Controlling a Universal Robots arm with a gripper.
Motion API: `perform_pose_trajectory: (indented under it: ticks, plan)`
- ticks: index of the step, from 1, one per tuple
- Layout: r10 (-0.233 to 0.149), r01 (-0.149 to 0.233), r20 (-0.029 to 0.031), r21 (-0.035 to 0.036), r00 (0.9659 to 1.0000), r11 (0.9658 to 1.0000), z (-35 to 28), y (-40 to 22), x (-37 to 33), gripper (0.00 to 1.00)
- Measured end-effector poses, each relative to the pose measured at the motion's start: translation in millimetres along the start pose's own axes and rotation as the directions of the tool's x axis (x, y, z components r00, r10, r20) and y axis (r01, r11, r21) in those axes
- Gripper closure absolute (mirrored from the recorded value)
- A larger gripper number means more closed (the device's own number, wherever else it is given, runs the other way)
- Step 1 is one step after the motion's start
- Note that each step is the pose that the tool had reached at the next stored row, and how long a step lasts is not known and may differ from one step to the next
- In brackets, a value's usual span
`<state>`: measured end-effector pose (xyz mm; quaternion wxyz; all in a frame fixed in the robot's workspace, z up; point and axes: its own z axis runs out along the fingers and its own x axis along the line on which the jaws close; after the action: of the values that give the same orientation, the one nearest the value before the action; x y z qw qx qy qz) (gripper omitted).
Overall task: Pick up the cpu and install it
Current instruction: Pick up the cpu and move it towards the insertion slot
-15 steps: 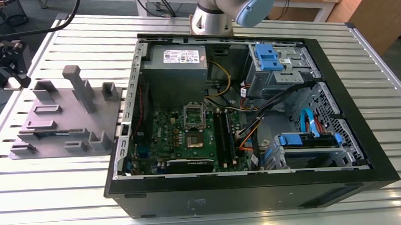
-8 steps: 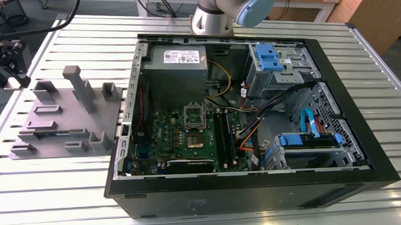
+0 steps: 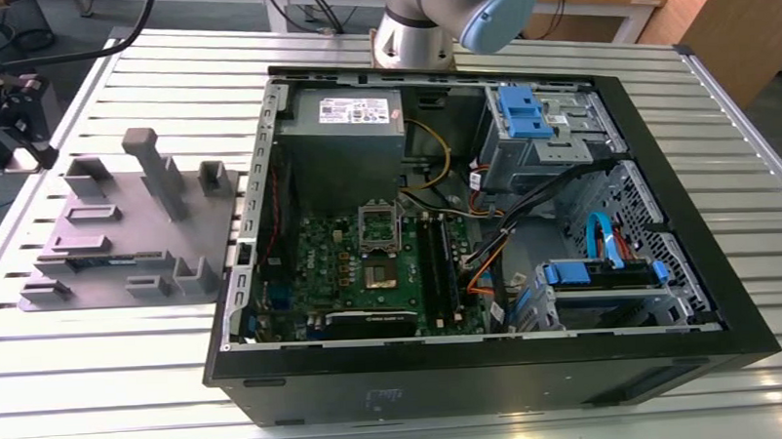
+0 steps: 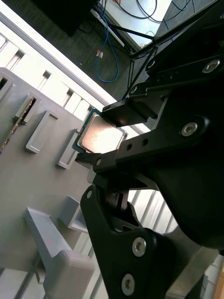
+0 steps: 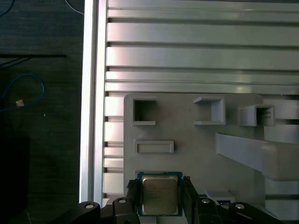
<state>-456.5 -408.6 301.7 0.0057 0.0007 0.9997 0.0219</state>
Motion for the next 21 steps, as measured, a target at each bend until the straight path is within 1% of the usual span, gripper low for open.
perform_pose_trajectory:
  ticks: [4,18,21]
  plan:
    - [0.0,0.0,0.0001,0.0,1.0,1.0,-1.1,0.0,0.0,0.53]
    - [0.0,0.0,-0.0001,0.0001,1.0,1.0,-1.4,0.1,0.0,0.53]
    - [0.0,0.0,-0.0004,0.0003,1.0,1.0,-3.4,0.1,0.0,0.53]
